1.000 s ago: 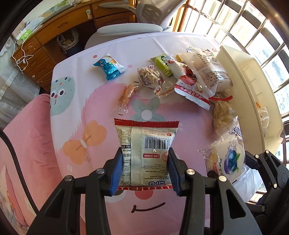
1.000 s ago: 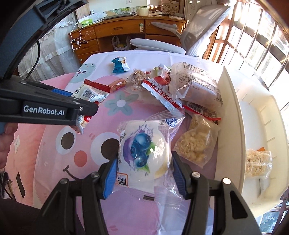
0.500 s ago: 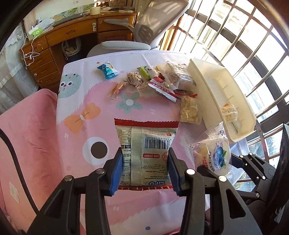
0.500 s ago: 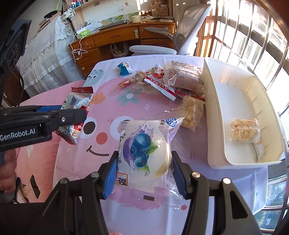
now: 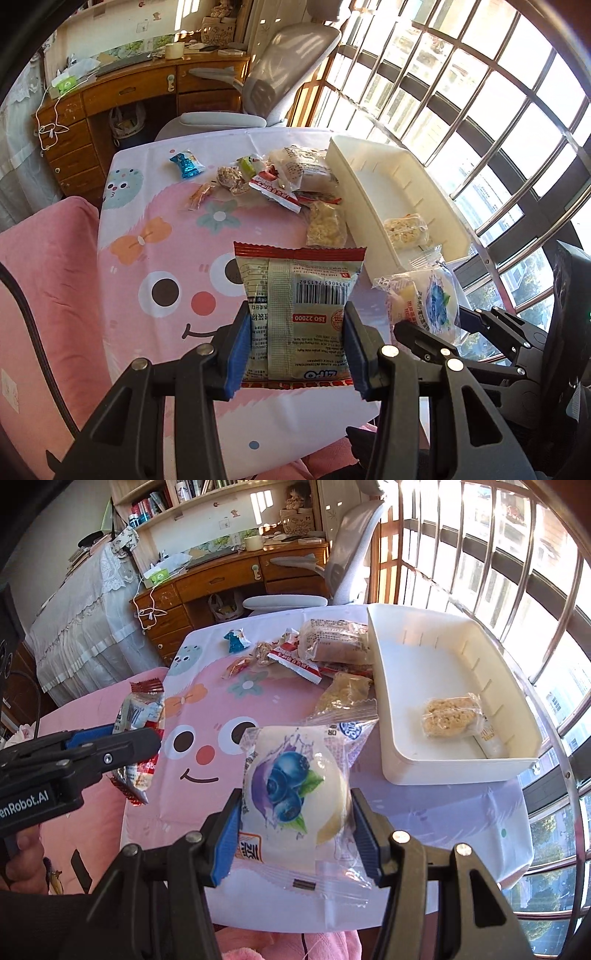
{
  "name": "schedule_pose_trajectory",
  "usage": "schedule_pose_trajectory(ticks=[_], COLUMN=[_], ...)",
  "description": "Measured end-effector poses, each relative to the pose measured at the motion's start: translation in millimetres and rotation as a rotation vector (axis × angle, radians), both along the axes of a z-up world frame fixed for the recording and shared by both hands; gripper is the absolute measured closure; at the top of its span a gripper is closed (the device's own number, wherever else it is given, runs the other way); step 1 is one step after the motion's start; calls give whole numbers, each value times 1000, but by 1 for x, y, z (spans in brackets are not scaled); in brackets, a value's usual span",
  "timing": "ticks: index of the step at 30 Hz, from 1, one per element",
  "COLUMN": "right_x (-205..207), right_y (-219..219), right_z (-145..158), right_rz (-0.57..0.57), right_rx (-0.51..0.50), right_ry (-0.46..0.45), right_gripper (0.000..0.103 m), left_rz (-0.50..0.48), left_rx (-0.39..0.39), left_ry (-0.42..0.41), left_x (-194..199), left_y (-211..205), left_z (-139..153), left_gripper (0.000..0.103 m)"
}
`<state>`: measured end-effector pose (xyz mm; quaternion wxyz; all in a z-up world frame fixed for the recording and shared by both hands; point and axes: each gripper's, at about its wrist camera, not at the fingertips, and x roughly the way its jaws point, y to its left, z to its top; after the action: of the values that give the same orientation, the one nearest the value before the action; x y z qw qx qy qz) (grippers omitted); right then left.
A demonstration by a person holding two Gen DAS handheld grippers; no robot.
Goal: Organize snacks
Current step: 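Lift the biscuit pack and blueberry bun with both tools over the white tray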
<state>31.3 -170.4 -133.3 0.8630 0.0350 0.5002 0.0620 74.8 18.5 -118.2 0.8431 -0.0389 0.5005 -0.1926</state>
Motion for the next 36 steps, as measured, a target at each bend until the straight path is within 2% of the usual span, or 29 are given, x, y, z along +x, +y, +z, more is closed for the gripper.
schedule_pose_trajectory(ticks=[8,17,25,36], right_x=[-5,4,27,70], right_y=[-37,-85,-135,-196], right_z=[12,17,18,10], right_rz=[-37,-12,25,75], right_rx=[26,47,47,25], right_ry=[-30,-32,-28,-12], right_gripper=[47,47,47,47], left_rz=[-12,8,18,33], left_rx=[-29,-48,-53,-64], left_ry=[-40,-42,-57,-54], left_x=[-9,-5,6,41], left_y=[-31,-81,-135,-205], left_z=[14,21,25,14], left_gripper=[59,59,59,59])
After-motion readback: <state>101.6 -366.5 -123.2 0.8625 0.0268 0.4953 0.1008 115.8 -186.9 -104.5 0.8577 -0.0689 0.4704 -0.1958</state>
